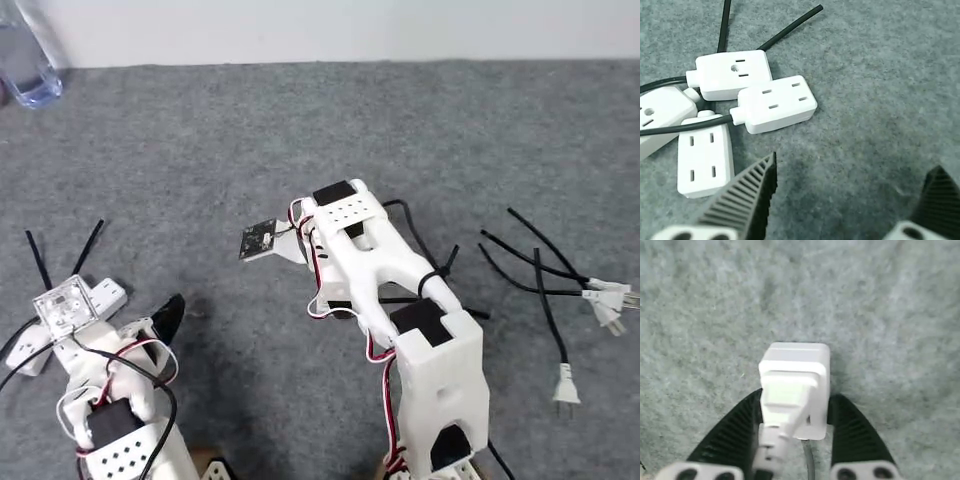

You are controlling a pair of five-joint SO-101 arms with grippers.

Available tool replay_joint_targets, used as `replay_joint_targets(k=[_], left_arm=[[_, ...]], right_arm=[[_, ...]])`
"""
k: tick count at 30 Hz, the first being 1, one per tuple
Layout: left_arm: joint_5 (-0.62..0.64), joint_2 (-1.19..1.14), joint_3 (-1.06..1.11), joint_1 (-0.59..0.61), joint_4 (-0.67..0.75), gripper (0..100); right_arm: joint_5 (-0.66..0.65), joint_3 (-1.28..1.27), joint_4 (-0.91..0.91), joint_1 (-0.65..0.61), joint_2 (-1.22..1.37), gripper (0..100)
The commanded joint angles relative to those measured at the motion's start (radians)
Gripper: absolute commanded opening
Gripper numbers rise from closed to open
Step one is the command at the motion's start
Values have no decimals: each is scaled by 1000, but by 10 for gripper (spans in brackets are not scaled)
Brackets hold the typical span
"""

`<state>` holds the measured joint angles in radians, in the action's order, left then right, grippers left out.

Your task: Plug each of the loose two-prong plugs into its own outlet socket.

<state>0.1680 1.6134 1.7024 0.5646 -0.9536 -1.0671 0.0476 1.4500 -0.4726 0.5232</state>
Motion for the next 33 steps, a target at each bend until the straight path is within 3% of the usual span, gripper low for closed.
replay_joint_targets(k=[1, 8, 18, 24, 33], left_arm=[[-8, 11, -12, -8, 2, 424], [-8, 11, -12, -8, 2, 424], [-8, 11, -12, -8, 2, 424], [-8, 11, -12, -8, -3, 423], [-8, 11, -12, -8, -3, 423]], right_arm=[[3, -5, 19, 2, -45, 9], [15, -5, 133, 24, -303, 8], [160, -5, 229, 18, -694, 8], [176, -5, 280, 31, -808, 8], [180, -9, -5, 271, -774, 8]])
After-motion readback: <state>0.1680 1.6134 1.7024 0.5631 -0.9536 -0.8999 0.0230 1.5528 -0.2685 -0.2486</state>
